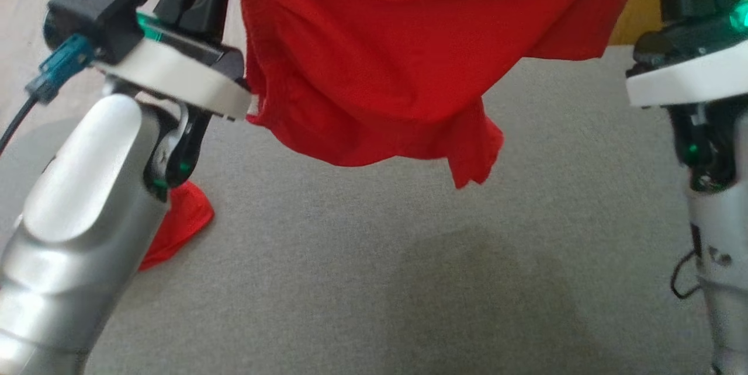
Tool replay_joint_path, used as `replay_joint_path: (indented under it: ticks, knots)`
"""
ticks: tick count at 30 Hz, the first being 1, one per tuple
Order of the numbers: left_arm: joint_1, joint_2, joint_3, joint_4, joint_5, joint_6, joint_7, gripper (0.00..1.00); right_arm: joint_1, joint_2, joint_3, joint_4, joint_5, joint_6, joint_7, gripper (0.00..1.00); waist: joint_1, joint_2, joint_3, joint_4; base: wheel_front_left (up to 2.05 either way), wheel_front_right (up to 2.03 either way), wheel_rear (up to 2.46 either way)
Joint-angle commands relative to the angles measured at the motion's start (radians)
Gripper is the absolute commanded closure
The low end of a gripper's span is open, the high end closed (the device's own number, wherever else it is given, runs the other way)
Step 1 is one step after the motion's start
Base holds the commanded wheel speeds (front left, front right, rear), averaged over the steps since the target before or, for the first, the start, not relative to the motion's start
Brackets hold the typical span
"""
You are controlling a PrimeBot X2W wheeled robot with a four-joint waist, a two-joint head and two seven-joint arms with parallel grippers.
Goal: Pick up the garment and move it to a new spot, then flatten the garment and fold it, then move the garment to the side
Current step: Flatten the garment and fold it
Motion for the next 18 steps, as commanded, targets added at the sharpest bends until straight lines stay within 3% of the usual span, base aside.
replay_joint_path:
  ticks: [1,13,18]
  knots:
    - [-0.012,0.067,0.057,-0.079,0.002,0.026,-0.001,1.00,0.012,-0.024,0.013,-0.065,-0.021,-0.001,0.022,1.00,0.0000,-0.0001,-0.019,0.016,0.00,0.00,0.00]
    - [0.188,0.165,0.092,-0.512,-0.025,0.177,0.115,1.00,0.259,-0.021,-0.080,-0.365,-0.018,-0.001,0.196,1.00,0.0000,-0.0001,-0.031,0.036,0.00,0.00,0.00]
    - [0.186,0.190,0.101,-0.546,-0.029,0.197,0.159,1.00,0.243,-0.009,-0.096,-0.394,-0.043,-0.001,0.250,1.00,0.0000,-0.0001,0.021,0.031,0.00,0.00,0.00]
